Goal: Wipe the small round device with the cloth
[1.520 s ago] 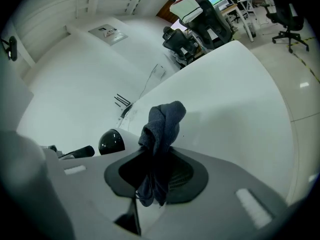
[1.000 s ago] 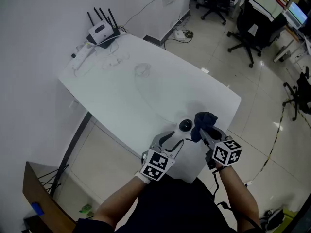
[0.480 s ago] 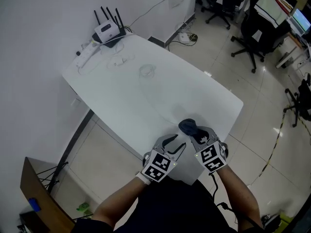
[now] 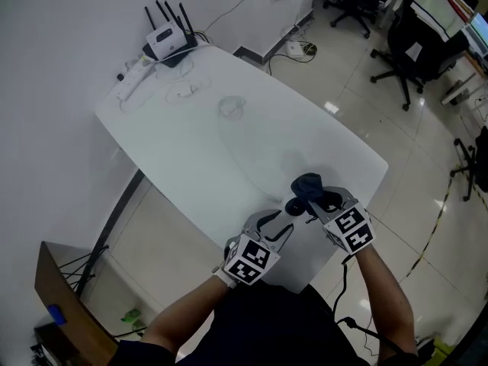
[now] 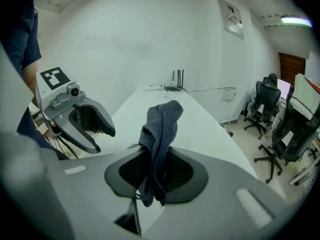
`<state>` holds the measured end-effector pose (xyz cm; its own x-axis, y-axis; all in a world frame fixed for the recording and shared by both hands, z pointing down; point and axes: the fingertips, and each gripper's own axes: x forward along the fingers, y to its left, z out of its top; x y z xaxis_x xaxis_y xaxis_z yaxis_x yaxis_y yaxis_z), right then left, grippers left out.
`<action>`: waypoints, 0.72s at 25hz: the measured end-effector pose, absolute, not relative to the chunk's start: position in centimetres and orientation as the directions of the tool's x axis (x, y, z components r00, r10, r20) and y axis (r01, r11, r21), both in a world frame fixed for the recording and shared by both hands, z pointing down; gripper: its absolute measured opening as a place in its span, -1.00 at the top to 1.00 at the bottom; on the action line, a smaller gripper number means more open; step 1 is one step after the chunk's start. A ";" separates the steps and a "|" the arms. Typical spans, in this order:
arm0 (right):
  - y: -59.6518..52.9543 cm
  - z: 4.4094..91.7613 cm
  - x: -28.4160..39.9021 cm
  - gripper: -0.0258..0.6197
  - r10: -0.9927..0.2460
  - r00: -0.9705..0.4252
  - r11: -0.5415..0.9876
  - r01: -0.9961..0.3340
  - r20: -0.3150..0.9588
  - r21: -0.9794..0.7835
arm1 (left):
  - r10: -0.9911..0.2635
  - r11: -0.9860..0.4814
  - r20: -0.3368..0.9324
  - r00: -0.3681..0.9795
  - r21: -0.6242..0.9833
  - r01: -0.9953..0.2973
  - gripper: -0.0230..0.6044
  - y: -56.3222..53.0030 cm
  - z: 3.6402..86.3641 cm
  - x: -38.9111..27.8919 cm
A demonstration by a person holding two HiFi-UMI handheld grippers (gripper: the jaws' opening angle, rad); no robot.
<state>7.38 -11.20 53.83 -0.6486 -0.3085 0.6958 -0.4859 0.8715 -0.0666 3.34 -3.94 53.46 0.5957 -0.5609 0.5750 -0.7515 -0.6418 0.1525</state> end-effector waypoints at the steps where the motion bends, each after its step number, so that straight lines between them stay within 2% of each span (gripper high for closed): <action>1: -11.6 54.4 7.8 0.65 -0.291 -0.645 0.873 -0.482 0.707 -0.080 | -0.557 -0.642 0.579 0.595 0.155 -0.751 0.37 -4.1 53.7 3.4; 7: -12.5 57.6 8.5 0.65 -0.157 -0.657 0.874 -0.441 0.737 -0.207 | -0.534 -0.640 0.600 0.596 0.174 -0.748 0.37 -4.5 55.0 4.2; 13: -12.3 61.6 8.8 0.65 -0.078 -0.676 0.796 -0.485 0.733 -0.363 | -0.509 -0.639 0.625 0.592 0.187 -0.746 0.37 -4.3 56.3 4.4; 18: -12.3 64.4 8.8 0.65 -0.057 -0.632 0.756 -0.533 0.773 -0.379 | -0.497 -0.643 0.634 0.592 0.189 -0.743 0.37 -4.2 57.1 4.6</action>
